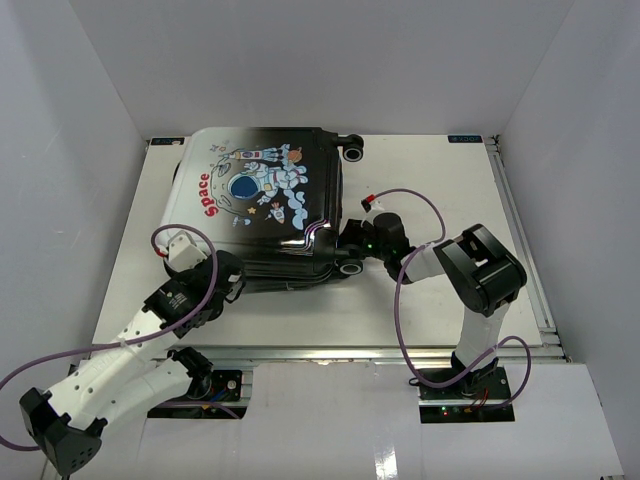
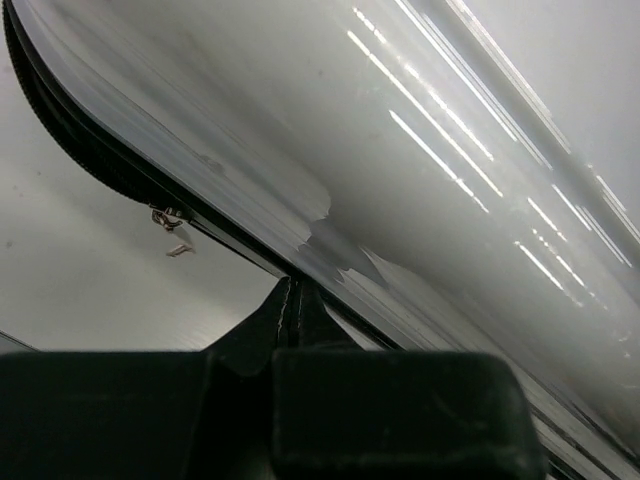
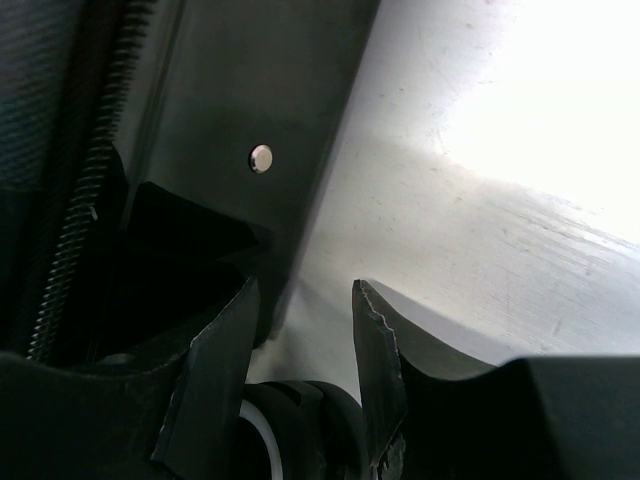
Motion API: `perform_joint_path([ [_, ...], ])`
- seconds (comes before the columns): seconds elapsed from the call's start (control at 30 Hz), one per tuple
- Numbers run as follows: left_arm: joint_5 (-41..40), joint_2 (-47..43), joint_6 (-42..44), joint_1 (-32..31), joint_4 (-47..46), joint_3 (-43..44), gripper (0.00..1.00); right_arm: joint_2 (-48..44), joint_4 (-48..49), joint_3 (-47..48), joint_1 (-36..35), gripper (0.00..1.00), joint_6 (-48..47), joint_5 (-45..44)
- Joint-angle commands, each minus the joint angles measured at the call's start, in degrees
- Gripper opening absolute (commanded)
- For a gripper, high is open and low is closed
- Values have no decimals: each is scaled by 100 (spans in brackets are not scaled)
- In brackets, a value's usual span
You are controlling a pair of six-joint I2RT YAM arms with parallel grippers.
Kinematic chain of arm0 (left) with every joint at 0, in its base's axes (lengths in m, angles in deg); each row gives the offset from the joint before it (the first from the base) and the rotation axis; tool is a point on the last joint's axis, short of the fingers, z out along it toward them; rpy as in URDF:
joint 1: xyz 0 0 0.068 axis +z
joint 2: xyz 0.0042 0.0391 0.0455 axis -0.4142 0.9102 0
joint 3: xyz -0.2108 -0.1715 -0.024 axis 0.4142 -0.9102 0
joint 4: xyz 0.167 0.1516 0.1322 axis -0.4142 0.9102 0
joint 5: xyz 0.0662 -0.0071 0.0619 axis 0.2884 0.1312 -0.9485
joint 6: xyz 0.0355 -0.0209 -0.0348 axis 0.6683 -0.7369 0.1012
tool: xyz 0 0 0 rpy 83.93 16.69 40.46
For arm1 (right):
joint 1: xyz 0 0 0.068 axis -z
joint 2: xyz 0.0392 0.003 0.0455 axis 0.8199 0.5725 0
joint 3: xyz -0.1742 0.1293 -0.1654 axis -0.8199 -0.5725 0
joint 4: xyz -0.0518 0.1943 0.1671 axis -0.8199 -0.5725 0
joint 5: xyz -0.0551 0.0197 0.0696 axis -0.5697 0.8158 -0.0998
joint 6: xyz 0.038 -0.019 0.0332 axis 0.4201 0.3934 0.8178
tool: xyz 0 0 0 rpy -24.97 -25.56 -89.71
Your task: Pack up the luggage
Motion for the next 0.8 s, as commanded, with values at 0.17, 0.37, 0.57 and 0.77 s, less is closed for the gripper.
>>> perform_joint_path([
  [0.17,644,493,875,1418,-2646,-385,0,267,-677,411,-981,49,-376,-295],
  [0.37,348,794,1018,1549,-3317,-544,0,433,-755,573,-1204,49,-369,-397],
  [0.57,866,717,1789,1573,-3948,-966,0,271,-1480,627,-1125,57,-936,-1124],
  [0.77,2070,-481,2748,1573,-4957,-1802,47,-271,-2273,677,-768,66,-1086,-1311],
])
